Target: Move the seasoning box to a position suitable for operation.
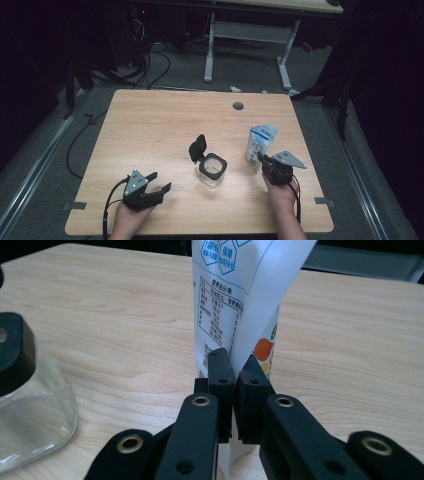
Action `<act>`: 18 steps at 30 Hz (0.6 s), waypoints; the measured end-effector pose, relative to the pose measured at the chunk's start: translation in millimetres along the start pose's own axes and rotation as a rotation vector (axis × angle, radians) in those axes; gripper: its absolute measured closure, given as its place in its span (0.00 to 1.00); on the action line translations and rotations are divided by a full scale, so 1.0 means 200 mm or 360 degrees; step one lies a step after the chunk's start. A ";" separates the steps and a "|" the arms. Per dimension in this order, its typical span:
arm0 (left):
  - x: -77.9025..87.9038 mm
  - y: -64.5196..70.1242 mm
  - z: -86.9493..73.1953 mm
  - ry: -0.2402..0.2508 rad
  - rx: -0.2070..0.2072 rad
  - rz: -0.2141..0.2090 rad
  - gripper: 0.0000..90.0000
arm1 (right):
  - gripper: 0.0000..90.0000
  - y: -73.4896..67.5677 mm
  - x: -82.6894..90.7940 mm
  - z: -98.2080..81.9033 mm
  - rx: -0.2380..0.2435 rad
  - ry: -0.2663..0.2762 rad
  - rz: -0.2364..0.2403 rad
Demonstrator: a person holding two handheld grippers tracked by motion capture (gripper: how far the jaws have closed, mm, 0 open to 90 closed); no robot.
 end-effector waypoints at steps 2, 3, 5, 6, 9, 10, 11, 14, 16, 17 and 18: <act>0.00 0.00 0.00 0.0013 0.0013 -0.0005 0.37 | 0.97 -0.02 0.02 0.01 0.0051 -0.0013 0.0006; 0.01 -0.01 0.00 0.0016 0.0015 -0.0007 0.37 | 0.98 -0.02 0.03 0.01 0.0068 -0.0016 0.0015; 0.01 -0.01 0.00 0.0022 0.0019 -0.0009 0.37 | 0.98 -0.03 0.05 0.02 0.0070 -0.0037 0.0031; 0.00 -0.01 0.00 0.0021 0.0022 -0.0011 0.37 | 0.98 -0.04 0.06 0.02 0.0070 -0.0057 0.0033; 0.00 0.00 0.00 0.0021 0.0018 -0.0016 0.37 | 0.98 -0.05 0.08 0.03 0.0091 -0.0108 0.0043; 0.01 0.00 0.00 0.0018 0.0013 -0.0018 0.37 | 0.98 -0.05 0.09 0.03 0.0086 -0.0128 0.0047; 0.00 0.00 0.00 0.0022 0.0011 -0.0017 0.37 | 0.98 -0.06 0.10 0.03 0.0088 -0.0148 0.0056; 0.00 0.00 0.00 0.0022 0.0010 -0.0020 0.37 | 0.98 -0.07 0.12 0.05 0.0117 -0.0222 0.0071; 0.00 0.00 0.00 0.0022 0.0008 -0.0023 0.37 | 0.98 -0.07 0.14 0.06 0.0134 -0.0275 0.0074; 0.00 0.00 0.00 0.0023 0.0007 -0.0021 0.37 | 0.98 -0.08 0.14 0.06 0.0146 -0.0299 0.0080; 0.00 0.00 0.00 0.0024 0.0005 -0.0022 0.37 | 0.98 -0.08 0.15 0.07 0.0150 -0.0324 0.0087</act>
Point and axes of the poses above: each handheld gripper's, and its own axes: x roughly backward along the jaws, z roughly out of its top, y roughly to its right, the point moved 7 cm from there along -x, roughly forward along the jaws, and after that the axes turned 13 degrees about -x, right-handed, at the moved point
